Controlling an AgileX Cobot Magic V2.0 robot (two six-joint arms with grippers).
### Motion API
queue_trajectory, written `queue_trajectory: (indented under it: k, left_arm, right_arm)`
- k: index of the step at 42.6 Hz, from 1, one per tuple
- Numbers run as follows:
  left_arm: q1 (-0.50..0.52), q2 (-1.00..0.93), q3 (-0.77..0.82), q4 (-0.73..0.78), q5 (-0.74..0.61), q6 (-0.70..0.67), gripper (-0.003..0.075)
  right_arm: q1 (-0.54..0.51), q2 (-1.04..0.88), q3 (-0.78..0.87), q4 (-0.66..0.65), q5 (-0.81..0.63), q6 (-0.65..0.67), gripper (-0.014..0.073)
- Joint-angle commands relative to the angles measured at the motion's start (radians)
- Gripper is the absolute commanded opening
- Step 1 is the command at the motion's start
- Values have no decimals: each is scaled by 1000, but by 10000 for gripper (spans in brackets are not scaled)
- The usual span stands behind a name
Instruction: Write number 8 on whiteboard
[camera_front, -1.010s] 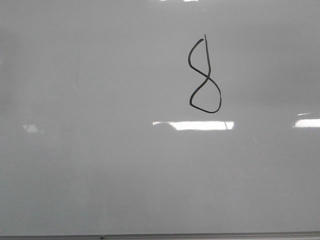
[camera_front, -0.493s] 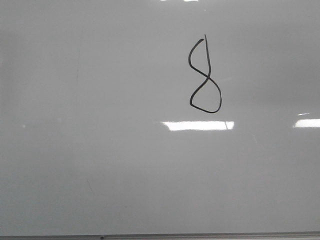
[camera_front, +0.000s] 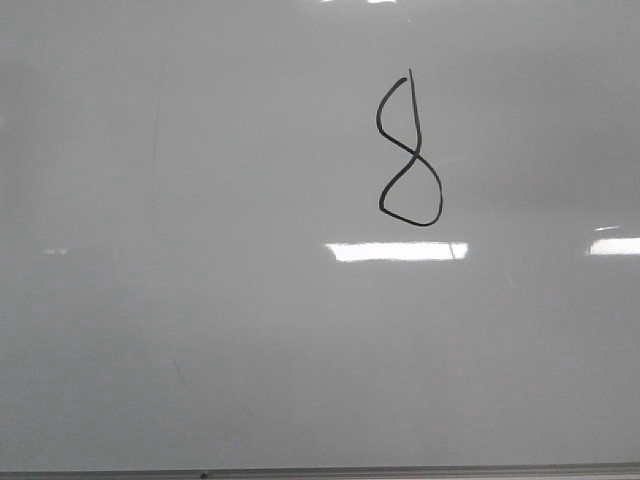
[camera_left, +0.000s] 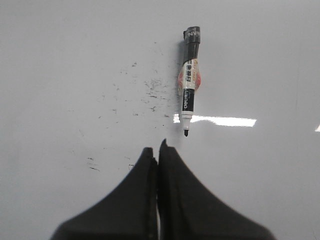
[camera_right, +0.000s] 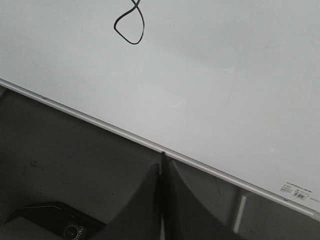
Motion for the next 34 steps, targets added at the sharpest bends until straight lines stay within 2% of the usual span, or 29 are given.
queue_trajectory:
  k: [1, 9, 17, 34]
  left_arm:
    - [-10, -15, 15, -9, -86, -1, -20]
    - [-10, -15, 15, 7, -119, -1, -20]
    - [-10, -15, 15, -62, -200, 159, -21]
    - [-10, -13, 15, -63, -205, 161, -21]
  right_arm:
    - [-5, 5, -27, -17, -54, -8, -69]
    - [-5, 5, -27, -17, -54, -8, -69]
    - [-5, 5, -27, -17, -54, -8, -69]
    - [-5, 5, -27, -17, -54, -8, -69]
